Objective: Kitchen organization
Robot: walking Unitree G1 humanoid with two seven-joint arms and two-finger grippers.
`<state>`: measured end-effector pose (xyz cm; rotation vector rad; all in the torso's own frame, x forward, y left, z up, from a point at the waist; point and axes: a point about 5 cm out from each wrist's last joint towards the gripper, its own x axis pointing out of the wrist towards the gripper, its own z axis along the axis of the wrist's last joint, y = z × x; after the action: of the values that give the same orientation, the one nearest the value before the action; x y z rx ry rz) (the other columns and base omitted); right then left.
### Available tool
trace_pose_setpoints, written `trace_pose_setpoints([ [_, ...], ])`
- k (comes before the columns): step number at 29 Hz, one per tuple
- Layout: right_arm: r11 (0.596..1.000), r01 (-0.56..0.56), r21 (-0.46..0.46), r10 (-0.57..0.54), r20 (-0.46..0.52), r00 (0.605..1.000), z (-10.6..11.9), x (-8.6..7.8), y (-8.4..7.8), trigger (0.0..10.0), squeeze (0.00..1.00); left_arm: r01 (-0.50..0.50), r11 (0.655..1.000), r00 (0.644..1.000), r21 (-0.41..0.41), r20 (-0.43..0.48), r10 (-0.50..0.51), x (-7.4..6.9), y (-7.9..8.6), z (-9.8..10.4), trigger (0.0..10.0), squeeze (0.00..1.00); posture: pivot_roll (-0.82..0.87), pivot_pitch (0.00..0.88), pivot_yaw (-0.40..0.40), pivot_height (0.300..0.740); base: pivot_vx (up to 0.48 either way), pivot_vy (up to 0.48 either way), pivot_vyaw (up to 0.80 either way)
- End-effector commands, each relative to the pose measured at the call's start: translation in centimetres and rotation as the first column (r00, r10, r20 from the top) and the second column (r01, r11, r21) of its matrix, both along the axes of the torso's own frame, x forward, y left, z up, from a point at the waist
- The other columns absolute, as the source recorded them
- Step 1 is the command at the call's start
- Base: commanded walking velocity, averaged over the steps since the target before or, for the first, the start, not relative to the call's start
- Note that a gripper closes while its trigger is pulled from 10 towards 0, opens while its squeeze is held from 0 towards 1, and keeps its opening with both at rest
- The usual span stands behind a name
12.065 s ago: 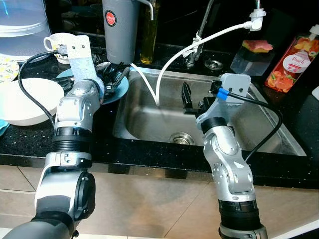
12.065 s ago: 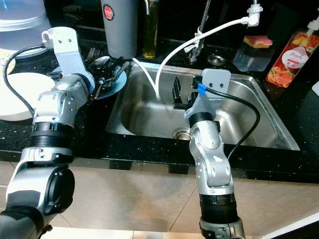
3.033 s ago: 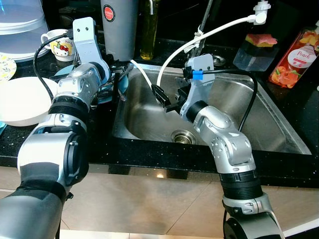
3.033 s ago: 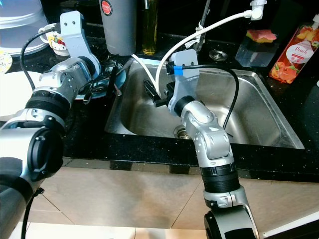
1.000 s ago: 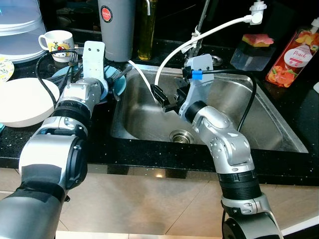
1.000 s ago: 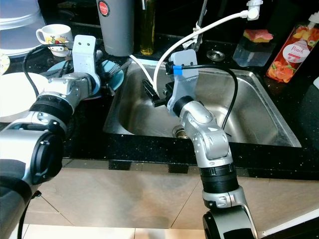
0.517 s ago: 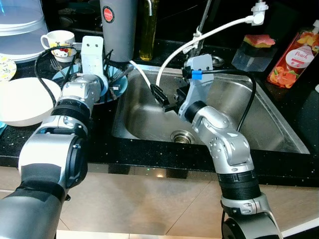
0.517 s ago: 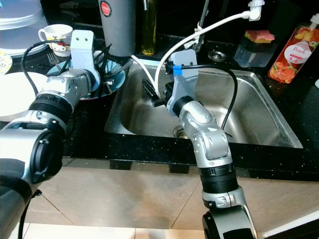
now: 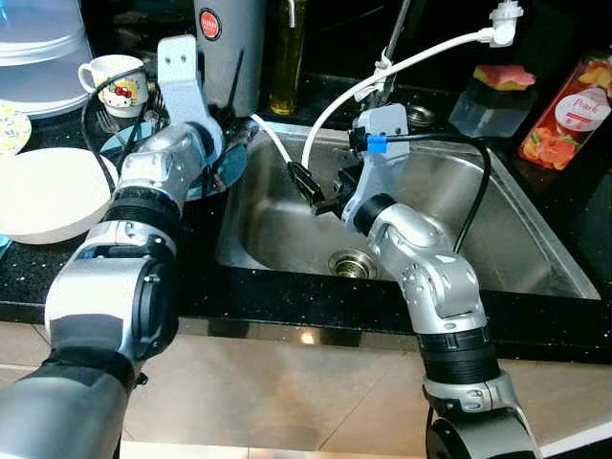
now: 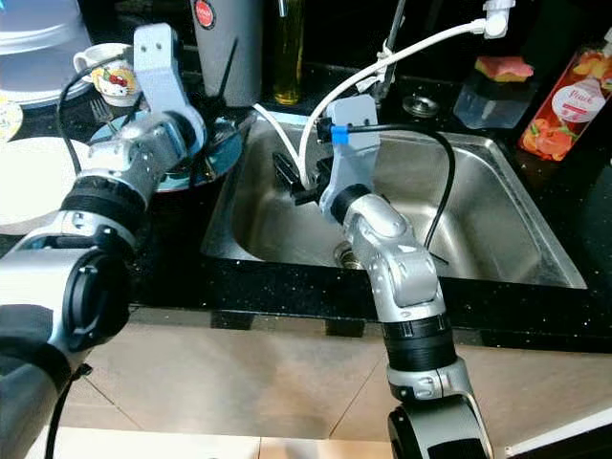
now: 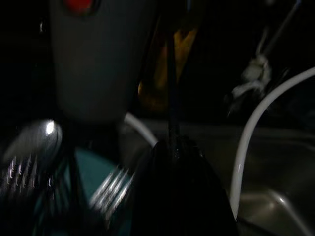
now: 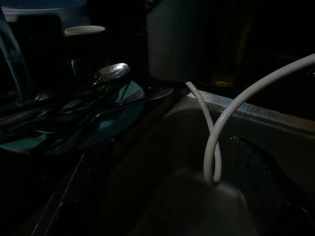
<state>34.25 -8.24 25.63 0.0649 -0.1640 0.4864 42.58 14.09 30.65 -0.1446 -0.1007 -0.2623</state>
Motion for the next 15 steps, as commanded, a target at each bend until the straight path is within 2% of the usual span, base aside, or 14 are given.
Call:
trace_pose_setpoints([
  [1, 1.0, 0.015, 0.028, -0.015, 0.016, 1.0, 0.4, 0.1, -0.4, 10.0, 0.0, 0.015, 0.998, 0.999, 0.055, 0.051, -0.018, -0.1, -0.8, 0.4, 10.0, 0.0, 0.21, 0.044, -0.079, 0.74, 0.0, 0.0, 0.0],
  [2, 0.998, 0.013, 0.058, -0.015, 0.026, 1.0, 0.7, 0.1, -0.5, 10.0, 0.0, 0.021, 0.993, 0.995, 0.112, 0.09, -0.031, -0.2, -1.1, 0.4, 10.0, 0.0, 0.21, 0.042, -0.079, 0.74, 0.0, 0.0, 0.0],
  [3, 0.998, 0.013, 0.058, -0.015, 0.026, 1.0, 0.7, 0.1, -0.5, 10.0, 0.0, 0.021, 0.993, 0.995, 0.112, 0.09, -0.031, -0.2, -1.1, 0.4, 10.0, 0.0, 0.21, 0.042, -0.079, 0.74, 0.0, 0.0, 0.0],
  [6, 0.975, -0.042, 0.217, 0.024, 0.082, 0.996, 2.5, -0.4, -1.0, 10.0, 0.0, 0.152, 0.969, 0.966, 0.196, 0.177, -0.187, -1.0, -2.9, 0.6, 10.0, 0.0, 0.21, 0.042, -0.079, 0.74, 0.0, 0.0, 0.0],
  [7, 0.975, -0.042, 0.217, 0.024, 0.082, 0.996, 2.5, -0.4, -1.0, 10.0, 0.0, 0.152, 0.969, 0.966, 0.196, 0.177, -0.187, -1.0, -2.9, 0.6, 10.0, 0.0, 0.21, 0.042, -0.079, 0.74, 0.0, 0.0, 0.0],
  [8, 0.96, -0.066, 0.272, 0.037, 0.109, 0.993, 3.2, -0.6, -1.2, 10.0, 0.0, 0.221, 0.954, 0.946, 0.201, 0.195, -0.26, -1.4, -3.6, 0.6, 10.0, 0.0, 0.21, 0.045, -0.079, 0.74, 0.0, 0.0, 0.0],
  [9, 0.96, -0.066, 0.272, 0.037, 0.109, 0.993, 3.2, -0.6, -1.2, 10.0, 0.0, 0.221, 0.954, 0.946, 0.201, 0.195, -0.26, -1.4, -3.6, 0.6, 10.0, 0.0, 0.21, 0.045, -0.079, 0.74, 0.0, 0.0, 0.0],
  [10, 0.942, -0.092, 0.323, 0.05, 0.136, 0.989, 3.8, -0.9, -1.5, 10.0, 0.0, 0.309, 0.93, 0.915, 0.197, 0.204, -0.347, -1.9, -4.2, 0.6, 10.0, 0.0, 0.21, 0.045, -0.078, 0.74, 0.0, 0.0, 0.0],
  [11, 0.942, -0.092, 0.323, 0.05, 0.136, 0.989, 3.8, -0.9, -1.5, 10.0, 0.0, 0.309, 0.93, 0.915, 0.197, 0.204, -0.347, -1.9, -4.2, 0.6, 10.0, 0.0, 0.21, 0.045, -0.078, 0.74, 0.0, 0.0, 0.0],
  [12, 0.917, -0.125, 0.379, 0.066, 0.164, 0.984, 4.5, -1.3, -1.8, 10.0, 0.0, 0.408, 0.89, 0.87, 0.202, 0.21, -0.446, -2.7, -5.0, 0.5, 10.0, 0.0, 0.21, 0.048, -0.075, 0.74, 0.0, 0.0, 0.0],
  [13, 0.917, -0.125, 0.379, 0.066, 0.164, 0.984, 4.5, -1.3, -1.8, 10.0, 0.0, 0.408, 0.89, 0.87, 0.202, 0.21, -0.446, -2.7, -5.0, 0.5, 10.0, 0.0, 0.21, 0.048, -0.075, 0.74, 0.0, 0.0, 0.0],
  [15, 0.859, -0.189, 0.476, 0.098, 0.211, 0.973, 5.5, -1.9, -2.5, 10.0, 0.0, 0.573, 0.783, 0.755, 0.242, 0.216, -0.619, -4.4, -6.1, 0.1, 10.0, 0.0, 0.21, 0.05, -0.073, 0.74, 0.0, 0.0, 0.0],
])
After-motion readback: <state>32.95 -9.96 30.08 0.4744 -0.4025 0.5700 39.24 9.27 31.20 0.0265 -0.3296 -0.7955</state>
